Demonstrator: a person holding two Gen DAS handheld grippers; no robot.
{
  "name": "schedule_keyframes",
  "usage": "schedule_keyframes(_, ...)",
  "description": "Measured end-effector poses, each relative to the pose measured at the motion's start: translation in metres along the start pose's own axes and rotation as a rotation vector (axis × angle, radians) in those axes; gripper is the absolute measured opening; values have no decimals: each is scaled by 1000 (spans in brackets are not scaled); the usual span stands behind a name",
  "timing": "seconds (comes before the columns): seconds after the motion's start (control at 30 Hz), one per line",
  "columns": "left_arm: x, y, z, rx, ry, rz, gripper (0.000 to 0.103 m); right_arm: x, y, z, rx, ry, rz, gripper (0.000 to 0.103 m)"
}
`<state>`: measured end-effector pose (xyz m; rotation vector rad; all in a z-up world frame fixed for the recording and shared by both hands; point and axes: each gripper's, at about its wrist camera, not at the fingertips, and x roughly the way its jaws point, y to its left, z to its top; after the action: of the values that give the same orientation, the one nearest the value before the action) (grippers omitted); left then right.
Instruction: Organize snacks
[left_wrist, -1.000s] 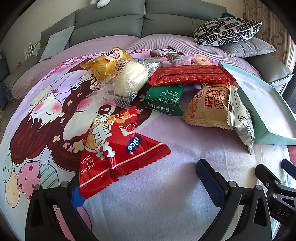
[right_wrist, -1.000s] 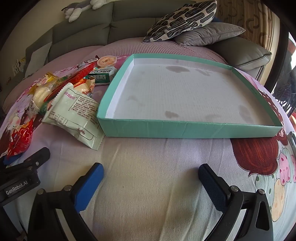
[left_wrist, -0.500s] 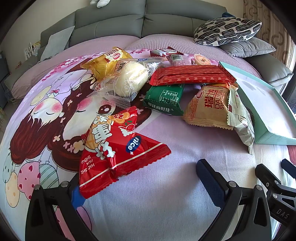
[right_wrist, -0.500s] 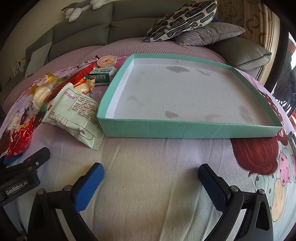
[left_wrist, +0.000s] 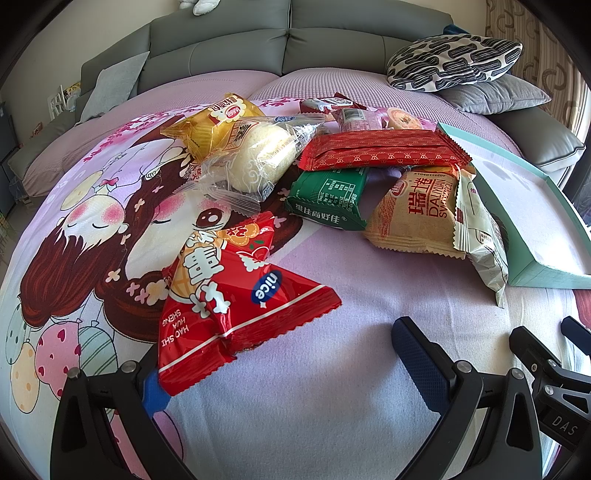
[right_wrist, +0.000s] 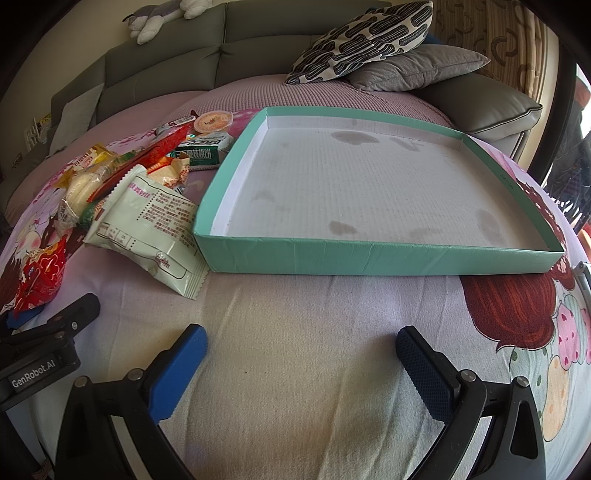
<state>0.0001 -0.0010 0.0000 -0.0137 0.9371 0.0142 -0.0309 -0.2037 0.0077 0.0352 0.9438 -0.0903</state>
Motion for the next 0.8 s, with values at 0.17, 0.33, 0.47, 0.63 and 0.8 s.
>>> schedule_keyframes(0.17,0,0,0,0,0,0,103,0,0,0,0,0,0,103)
schedule_keyframes(0.33,0,0,0,0,0,0,103,0,0,0,0,0,0,103)
schedule_keyframes(0.47,0,0,0,0,0,0,103,0,0,0,0,0,0,103)
schedule_keyframes(0.63,0,0,0,5,0,6,103,0,0,0,-3,0,-5,103)
schedule_keyframes(0.8,0,2,0,-2,4,-4,103,-6,-1,0,17,0,15,103)
